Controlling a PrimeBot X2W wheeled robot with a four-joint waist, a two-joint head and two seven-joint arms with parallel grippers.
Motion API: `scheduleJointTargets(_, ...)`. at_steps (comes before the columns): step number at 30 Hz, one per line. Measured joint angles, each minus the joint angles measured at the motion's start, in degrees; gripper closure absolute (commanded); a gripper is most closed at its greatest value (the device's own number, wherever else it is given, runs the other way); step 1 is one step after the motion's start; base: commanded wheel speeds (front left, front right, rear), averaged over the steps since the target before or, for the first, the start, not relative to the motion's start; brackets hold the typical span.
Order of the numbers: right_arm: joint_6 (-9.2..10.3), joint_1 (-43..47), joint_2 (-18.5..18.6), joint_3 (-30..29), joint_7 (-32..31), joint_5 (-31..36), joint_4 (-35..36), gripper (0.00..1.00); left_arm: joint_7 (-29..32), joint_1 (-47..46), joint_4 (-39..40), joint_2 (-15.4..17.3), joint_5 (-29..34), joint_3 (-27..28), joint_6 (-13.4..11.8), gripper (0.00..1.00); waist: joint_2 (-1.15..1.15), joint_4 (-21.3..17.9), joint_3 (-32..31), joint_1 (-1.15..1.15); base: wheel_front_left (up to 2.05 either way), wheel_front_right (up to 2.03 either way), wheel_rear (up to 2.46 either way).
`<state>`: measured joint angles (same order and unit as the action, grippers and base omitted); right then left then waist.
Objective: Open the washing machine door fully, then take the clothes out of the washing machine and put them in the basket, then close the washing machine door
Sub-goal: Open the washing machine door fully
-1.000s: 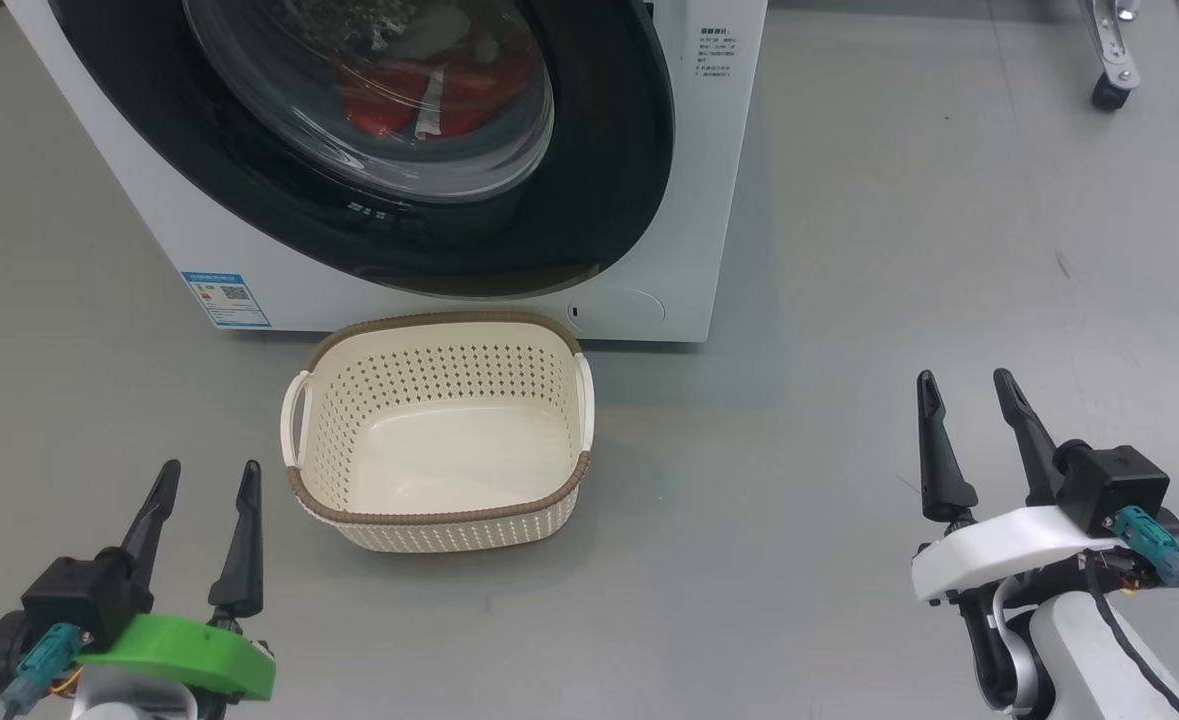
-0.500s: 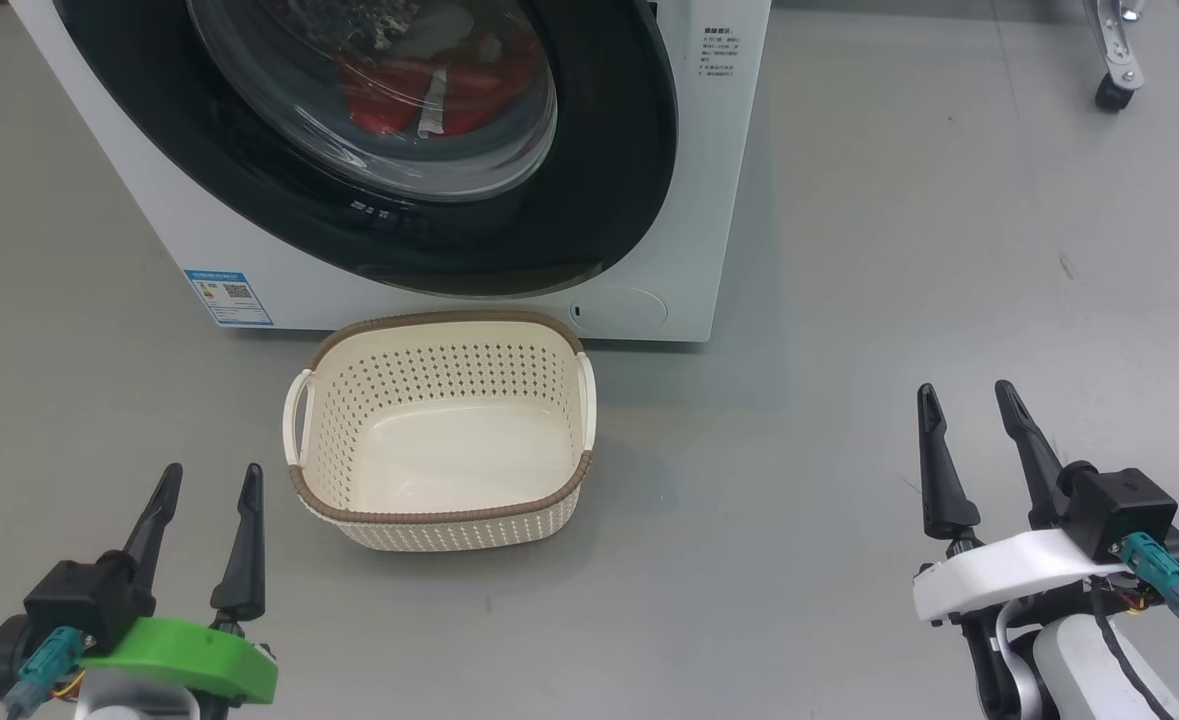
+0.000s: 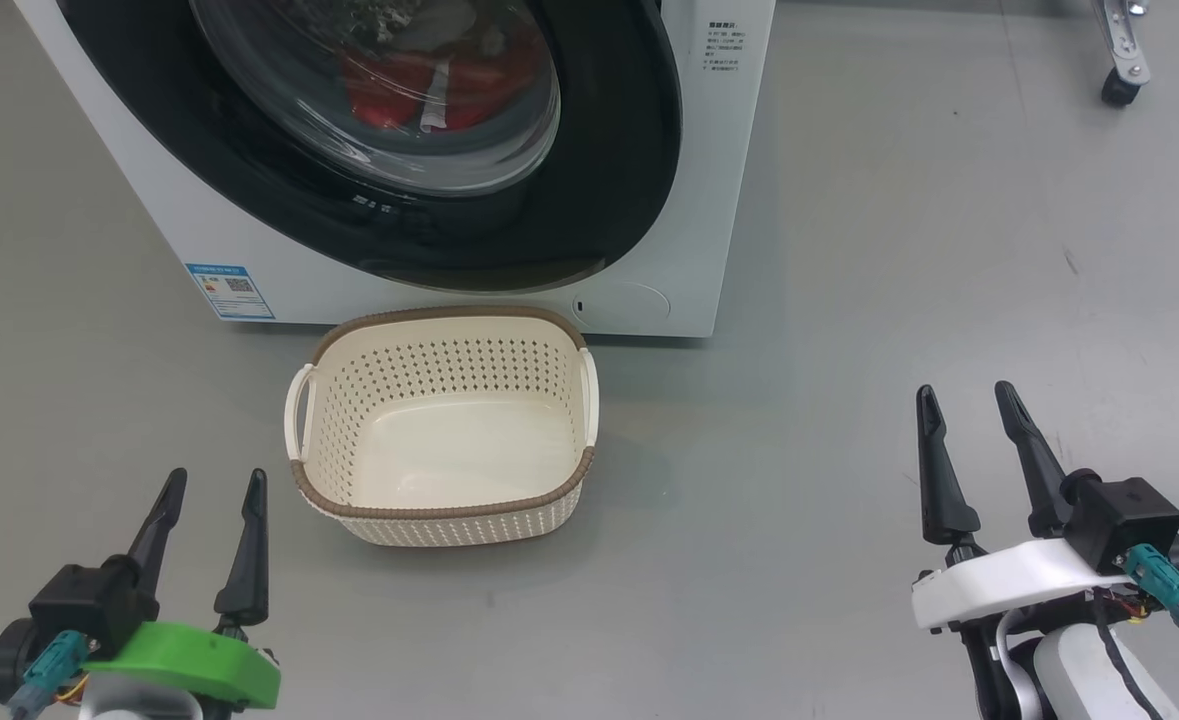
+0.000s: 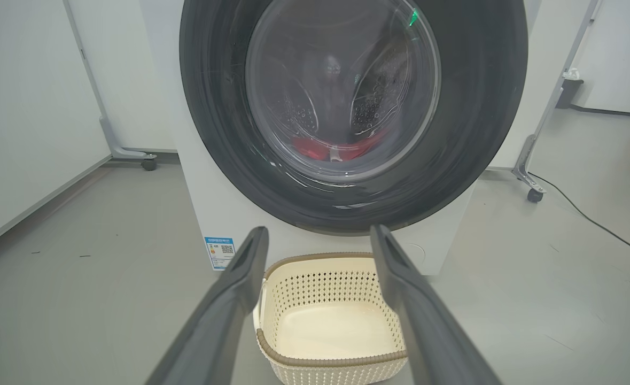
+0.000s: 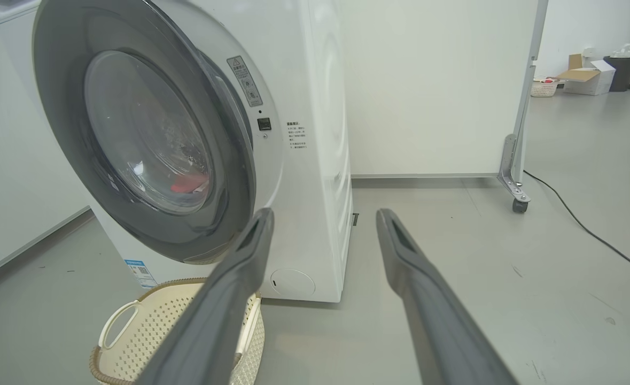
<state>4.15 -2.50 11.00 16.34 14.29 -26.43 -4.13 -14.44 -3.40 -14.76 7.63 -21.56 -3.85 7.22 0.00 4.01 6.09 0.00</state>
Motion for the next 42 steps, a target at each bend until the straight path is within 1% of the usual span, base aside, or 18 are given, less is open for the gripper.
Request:
scheduleJointTargets(10, 0.18, 0.42, 0.59, -1.32, 0.00, 1.05, 1.76, 0.00, 0.00, -0.01, 0.64, 0.08, 0.00, -1.21, 0.12, 0.00, 0.00, 0.55, 1.34, 0.00, 0.00, 0.00, 0.00)
scheduleJointTargets(11, 0.55, 0.34, 0.65, -1.38, 0.00, 1.12, 1.91, 0.00, 0.00, -0.01, 0.70, 0.12, 0.00, -1.33, 0.12, 0.00, 0.00, 0.65, 1.60, 0.00, 0.00, 0.00, 0.00)
scheduleJointTargets(17, 0.52, -1.95, 0.70, -1.78, -0.89, 0.66, 2.67, 0.00, 0.00, -0.12, 1.21, 0.47, -0.05, -2.09, 0.12, 0.00, 0.00, 1.42, 3.39, 0.00, 0.00, 0.00, 0.00)
scheduleJointTargets(18, 0.36, -2.60, 0.66, -1.77, -1.32, 0.24, 2.85, 0.00, 0.00, -0.13, 1.36, 0.56, -0.10, -2.15, 0.12, 0.00, 0.00, 1.56, 3.75, 0.00, 0.00, 0.00, 0.00)
scheduleJointTargets(20, -0.55, -4.07, 0.30, -1.79, -2.48, -1.91, 2.94, 0.00, 0.00, -0.16, 1.70, 0.83, -0.20, -2.43, 0.12, 0.00, 0.00, 1.84, 4.54, 0.00, 0.00, 0.00, 0.00)
scheduleJointTargets(27, -0.55, -10.52, -0.51, -4.32, -6.65, -6.59, 2.88, 0.00, 0.00, -1.68, 2.69, 2.13, -1.42, -3.88, 0.13, 0.00, 0.00, 2.95, 7.82, 0.00, 0.00, 0.00, 0.00)
scheduleJointTargets(32, -0.53, -16.58, -2.71, -7.12, -9.96, -12.23, 2.74, 0.00, 0.00, -2.92, 3.27, 2.68, -1.90, -4.94, 0.13, 0.00, 0.00, 3.89, 10.26, 0.00, 0.00, 0.00, 0.00)
scheduleJointTargets(35, -0.38, -20.53, -3.15, -8.47, -11.82, -13.88, 2.53, 0.00, 0.00, -3.64, 3.61, 3.00, -2.15, -5.50, 0.13, 0.00, 0.00, 4.51, 11.68, 0.00, 0.00, 0.00, 0.00)
scheduleJointTargets(39, 0.97, -25.62, -3.12, -10.20, -15.15, -15.43, 1.44, 0.00, 0.00, -4.98, 4.00, 3.56, -3.02, -6.23, 0.13, 0.00, 0.00, 5.39, 13.54, 0.00, 0.00, 0.00, 0.00)
scheduleJointTargets(40, 1.16, -26.79, -2.97, -10.73, -15.86, -15.57, 1.08, 0.25, 0.00, -5.41, 4.12, 3.61, -3.34, -6.46, 0.13, 0.00, 0.00, 5.65, 14.00, 0.00, 0.00, 0.00, 0.00)
scheduleJointTargets(41, 1.51, -27.97, -2.98, -11.33, -16.56, -16.12, 0.91, 0.70, 0.00, -5.76, 4.22, 3.64, -3.72, -6.69, 0.13, 0.00, 0.00, 5.89, 14.45, 0.00, 0.00, 0.00, 0.00)
scheduleJointTargets(42, 1.60, -29.26, -3.12, -11.89, -17.11, -16.83, 0.81, 1.00, 0.00, -6.06, 4.30, 3.68, -3.99, -6.94, 0.13, 0.00, 0.00, 6.15, 14.92, 0.00, 0.00, 0.00, 0.00)
